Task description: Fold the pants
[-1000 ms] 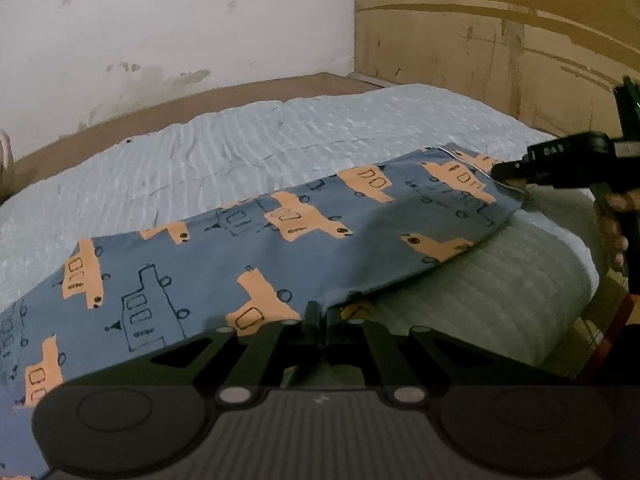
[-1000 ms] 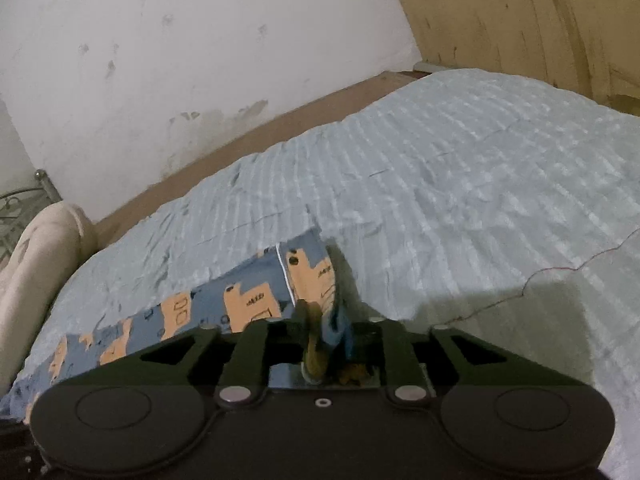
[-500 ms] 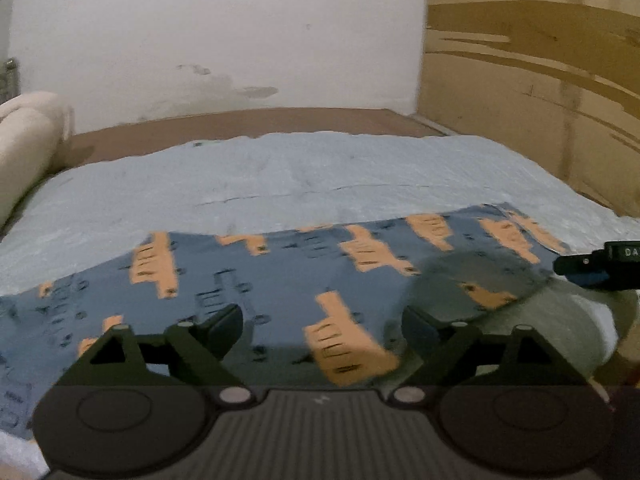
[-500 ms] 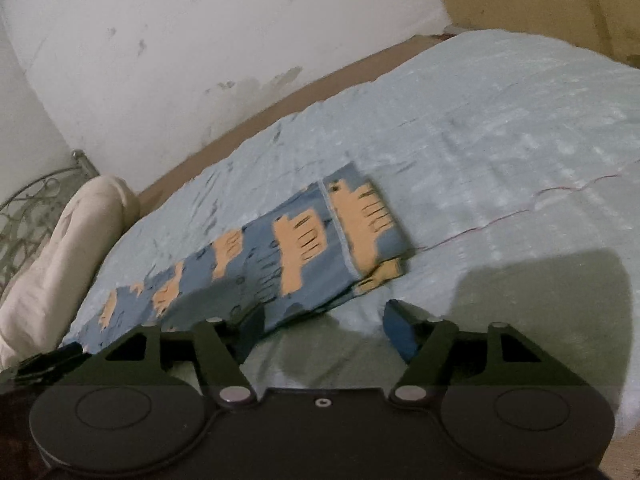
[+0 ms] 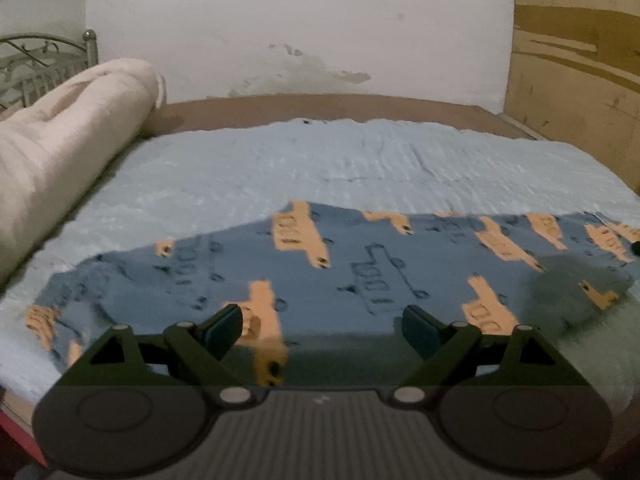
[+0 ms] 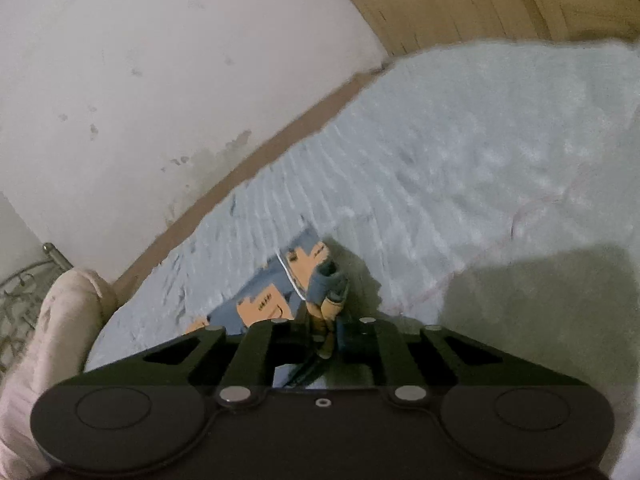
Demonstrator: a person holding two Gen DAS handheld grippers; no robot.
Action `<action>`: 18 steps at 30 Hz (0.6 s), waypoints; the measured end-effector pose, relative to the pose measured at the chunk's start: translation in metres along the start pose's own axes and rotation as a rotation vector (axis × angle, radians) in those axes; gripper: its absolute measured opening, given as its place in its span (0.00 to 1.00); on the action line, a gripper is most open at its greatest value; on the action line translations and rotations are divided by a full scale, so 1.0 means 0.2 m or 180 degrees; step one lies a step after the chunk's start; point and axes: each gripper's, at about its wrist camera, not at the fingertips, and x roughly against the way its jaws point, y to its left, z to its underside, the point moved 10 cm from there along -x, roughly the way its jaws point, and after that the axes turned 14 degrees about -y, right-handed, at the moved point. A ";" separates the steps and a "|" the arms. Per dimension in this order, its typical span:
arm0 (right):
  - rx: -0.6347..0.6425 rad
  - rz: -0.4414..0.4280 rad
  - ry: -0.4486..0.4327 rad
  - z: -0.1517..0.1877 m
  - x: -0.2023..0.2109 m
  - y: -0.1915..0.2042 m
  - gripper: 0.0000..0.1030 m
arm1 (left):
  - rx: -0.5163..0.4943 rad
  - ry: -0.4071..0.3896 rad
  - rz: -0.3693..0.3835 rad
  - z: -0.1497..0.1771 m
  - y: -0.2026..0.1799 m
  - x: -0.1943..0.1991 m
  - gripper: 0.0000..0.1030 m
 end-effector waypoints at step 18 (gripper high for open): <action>0.0641 0.0268 -0.0034 0.01 0.09 0.00 0.78 | -0.0374 -0.0061 -0.0716 -0.23 0.69 0.04 0.91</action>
